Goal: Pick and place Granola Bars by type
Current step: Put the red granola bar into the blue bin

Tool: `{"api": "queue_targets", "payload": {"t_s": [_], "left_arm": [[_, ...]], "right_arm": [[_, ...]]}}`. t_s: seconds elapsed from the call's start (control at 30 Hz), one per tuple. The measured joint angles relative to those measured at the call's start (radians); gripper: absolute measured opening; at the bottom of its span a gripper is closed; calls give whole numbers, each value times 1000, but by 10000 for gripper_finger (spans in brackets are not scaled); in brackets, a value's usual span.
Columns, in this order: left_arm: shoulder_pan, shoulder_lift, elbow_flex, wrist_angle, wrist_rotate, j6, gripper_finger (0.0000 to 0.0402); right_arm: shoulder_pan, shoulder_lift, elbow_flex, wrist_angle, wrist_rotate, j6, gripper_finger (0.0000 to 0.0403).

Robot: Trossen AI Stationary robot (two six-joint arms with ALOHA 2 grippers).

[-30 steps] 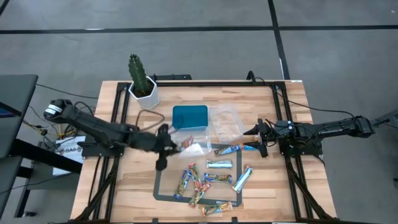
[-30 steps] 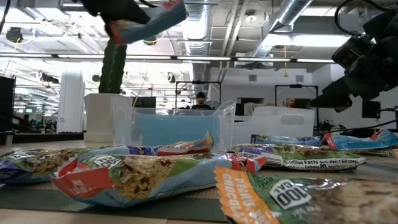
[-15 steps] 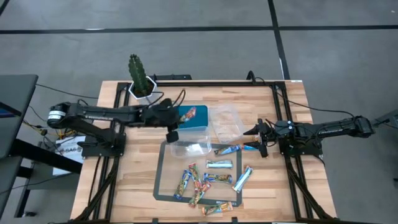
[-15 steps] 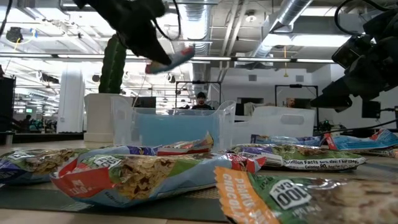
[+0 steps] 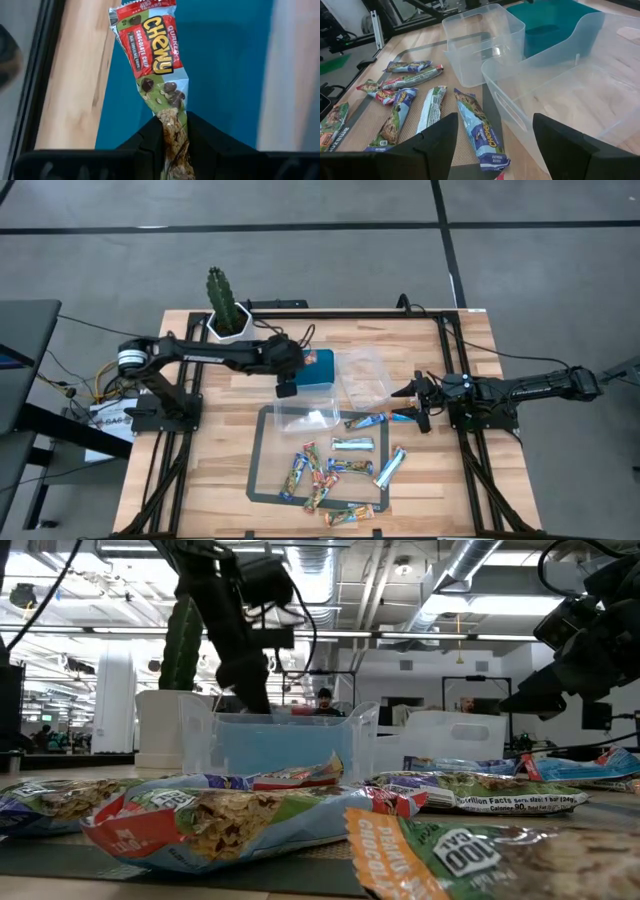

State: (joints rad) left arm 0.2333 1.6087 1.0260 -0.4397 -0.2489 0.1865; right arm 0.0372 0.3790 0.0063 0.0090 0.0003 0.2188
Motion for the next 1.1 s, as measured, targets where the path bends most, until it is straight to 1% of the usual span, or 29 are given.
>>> {"api": "queue_targets", "payload": {"t_s": [0.17, 0.33, 0.43, 0.53, 0.73, 0.83, 0.97, 1.1], "left_arm": [[6, 29, 0, 7, -2, 19, 67], [5, 30, 0, 6, -4, 25, 67], [5, 30, 0, 11, -28, 32, 69], [5, 30, 0, 11, -41, 39, 81], [5, 29, 0, 10, -45, 34, 126], [3, 29, 0, 8, -45, 32, 141], [-16, 14, 0, 8, -45, 31, 147], [-54, -34, 0, 6, -44, 24, 147]], "right_arm": [[0, 0, 0, 0, 0, 0, 249], [0, 0, 0, 0, 0, 0, 249], [0, 0, 0, 0, 0, 0, 249], [0, 0, 0, 0, 0, 0, 249], [0, 0, 0, -1, 0, 0, 249], [0, 0, 0, -1, 0, 0, 249], [0, 0, 0, -1, 0, 0, 249], [0, 0, 0, -1, 0, 0, 249]]}}
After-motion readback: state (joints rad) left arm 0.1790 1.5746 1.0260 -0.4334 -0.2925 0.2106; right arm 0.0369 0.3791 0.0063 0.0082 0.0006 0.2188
